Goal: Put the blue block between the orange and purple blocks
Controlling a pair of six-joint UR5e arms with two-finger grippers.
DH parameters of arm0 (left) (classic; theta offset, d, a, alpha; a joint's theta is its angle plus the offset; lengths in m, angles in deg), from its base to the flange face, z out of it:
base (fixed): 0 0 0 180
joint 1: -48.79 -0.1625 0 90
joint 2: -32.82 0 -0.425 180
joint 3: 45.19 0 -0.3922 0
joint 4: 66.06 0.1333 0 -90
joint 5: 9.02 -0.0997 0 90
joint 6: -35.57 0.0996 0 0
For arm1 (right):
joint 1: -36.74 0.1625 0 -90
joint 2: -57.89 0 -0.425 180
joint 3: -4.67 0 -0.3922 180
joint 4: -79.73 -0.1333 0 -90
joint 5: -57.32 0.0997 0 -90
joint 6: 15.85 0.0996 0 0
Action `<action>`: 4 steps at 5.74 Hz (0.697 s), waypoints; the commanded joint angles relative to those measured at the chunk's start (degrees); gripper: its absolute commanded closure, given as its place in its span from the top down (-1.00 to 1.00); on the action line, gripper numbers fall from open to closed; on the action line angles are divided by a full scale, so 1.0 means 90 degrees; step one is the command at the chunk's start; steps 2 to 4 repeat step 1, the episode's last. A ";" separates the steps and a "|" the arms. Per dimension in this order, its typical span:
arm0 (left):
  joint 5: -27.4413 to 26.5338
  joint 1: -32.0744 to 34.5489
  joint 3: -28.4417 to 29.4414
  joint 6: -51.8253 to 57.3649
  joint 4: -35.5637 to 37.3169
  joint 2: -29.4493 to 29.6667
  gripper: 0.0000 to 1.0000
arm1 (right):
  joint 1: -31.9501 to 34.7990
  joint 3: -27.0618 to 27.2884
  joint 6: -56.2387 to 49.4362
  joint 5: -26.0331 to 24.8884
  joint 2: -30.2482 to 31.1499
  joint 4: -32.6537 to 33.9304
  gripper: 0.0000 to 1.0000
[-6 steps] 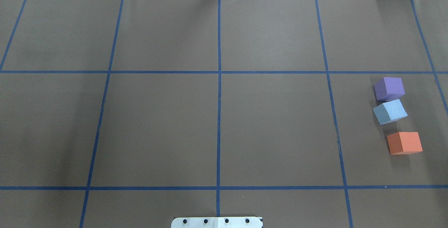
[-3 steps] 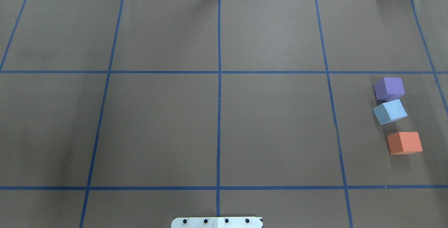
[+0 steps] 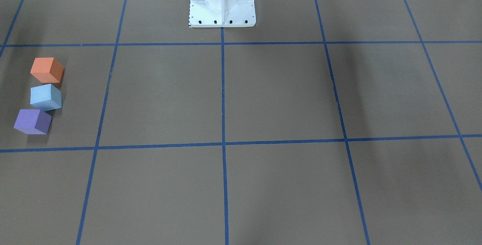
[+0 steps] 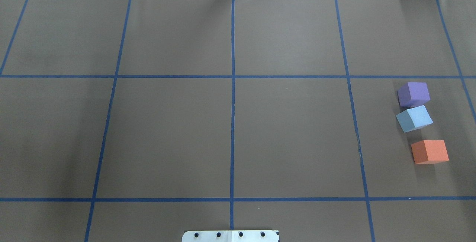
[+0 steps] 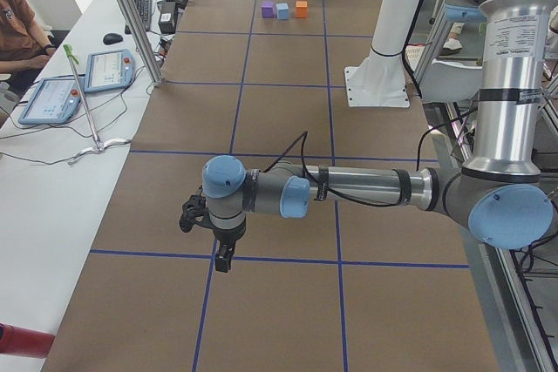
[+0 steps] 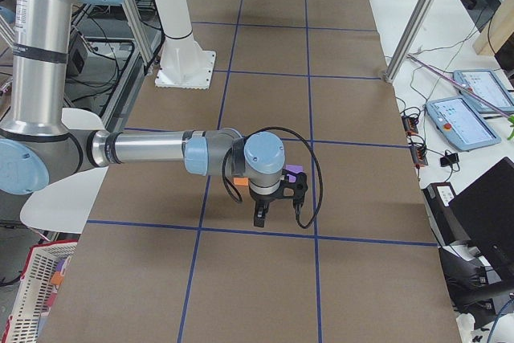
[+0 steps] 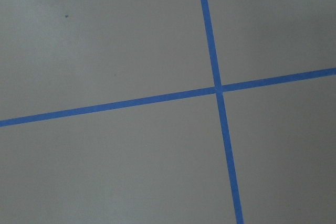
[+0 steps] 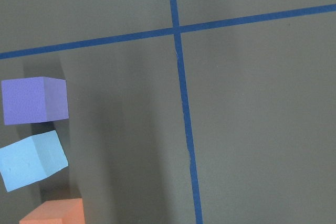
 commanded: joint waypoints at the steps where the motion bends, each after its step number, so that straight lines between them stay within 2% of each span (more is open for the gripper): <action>1: -0.0009 -0.0005 -0.0001 0.0000 0.0000 0.0000 1.00 | 0.0000 0.0000 0.0001 0.0000 -0.0014 0.0000 0.99; 4: -0.0009 -0.0005 -0.0001 0.0000 0.0000 0.0000 1.00 | 0.0000 0.0000 0.0001 0.0000 -0.0014 0.0000 0.99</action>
